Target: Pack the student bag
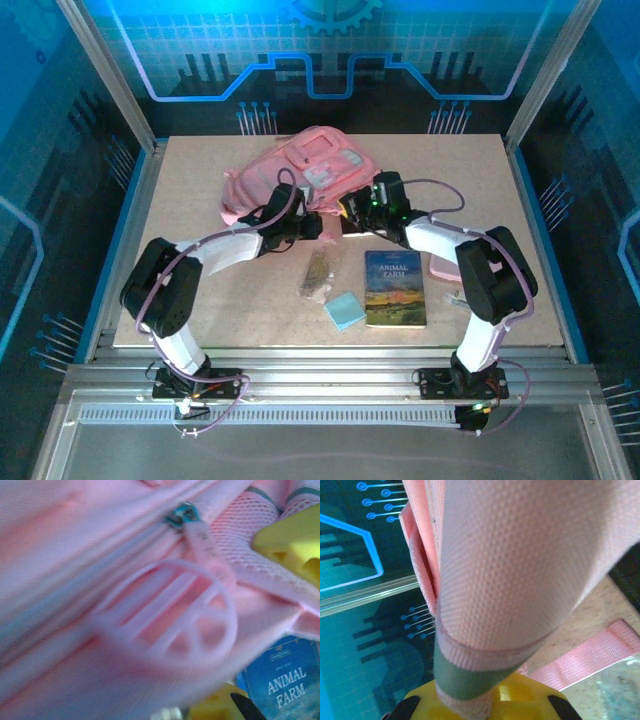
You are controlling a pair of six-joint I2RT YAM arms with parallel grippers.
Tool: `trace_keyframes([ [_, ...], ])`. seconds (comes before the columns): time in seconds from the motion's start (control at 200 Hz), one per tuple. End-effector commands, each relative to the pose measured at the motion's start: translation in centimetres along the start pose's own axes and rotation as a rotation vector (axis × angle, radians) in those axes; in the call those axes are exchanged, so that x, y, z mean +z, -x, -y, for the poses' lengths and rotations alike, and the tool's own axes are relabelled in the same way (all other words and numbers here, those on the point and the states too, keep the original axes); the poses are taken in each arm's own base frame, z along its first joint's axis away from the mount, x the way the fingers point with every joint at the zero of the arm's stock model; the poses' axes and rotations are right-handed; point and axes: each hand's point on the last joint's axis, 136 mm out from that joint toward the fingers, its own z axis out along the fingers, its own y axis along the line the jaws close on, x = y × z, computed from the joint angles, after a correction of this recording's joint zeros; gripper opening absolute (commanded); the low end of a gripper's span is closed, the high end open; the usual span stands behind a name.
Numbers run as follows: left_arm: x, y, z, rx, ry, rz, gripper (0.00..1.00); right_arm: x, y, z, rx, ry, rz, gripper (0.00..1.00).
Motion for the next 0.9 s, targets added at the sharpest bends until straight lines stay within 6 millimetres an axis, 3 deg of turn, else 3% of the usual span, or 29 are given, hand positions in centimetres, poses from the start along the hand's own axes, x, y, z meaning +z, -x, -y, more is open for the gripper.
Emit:
trace_keyframes([
  [0.0, -3.1, -1.1, -4.5, -0.034, 0.186, -0.035, 0.0, -1.6, 3.5, -0.5, -0.048, -0.019, 0.078, 0.0],
  [0.165, -5.6, -2.0, -6.3, -0.055, 0.225, -0.086, 0.0, -1.7, 5.9, -0.2, -0.073, -0.028, 0.098, 0.0],
  [0.345, -7.8, -2.8, -7.6, -0.069, 0.231, -0.121, 0.0, -0.3, 7.2, -1.9, -0.16, -0.022, 0.056, 0.0],
  [0.425, -8.4, -3.3, -5.6, -0.065, 0.15, -0.142, 0.0, 1.1, 6.6, -2.7, -0.186, -0.017, 0.0, 0.0],
  [0.53, -8.2, -3.7, -0.8, -0.053, 0.023, -0.144, 0.0, 3.2, 5.4, -3.5, -0.195, -0.009, -0.055, 0.0],
  [0.6, -7.8, -3.7, 2.1, -0.072, -0.055, -0.142, 0.0, 4.1, 5.2, -3.5, -0.191, -0.01, -0.079, 0.15],
  [0.69, -6.9, -3.5, 4.9, -0.08, -0.128, -0.135, 0.0, 3.9, 5.1, -3.4, -0.194, -0.011, -0.098, 0.58],
  [0.77, -5.8, -2.9, 6.4, -0.069, -0.156, -0.134, 0.0, 2.6, 5.0, -2.9, -0.212, -0.031, -0.1, 0.84],
  [0.89, -3.8, -1.7, 7.6, -0.056, -0.168, -0.141, 0.0, -0.7, 4.4, -1.8, -0.246, -0.055, -0.101, 1.0],
])
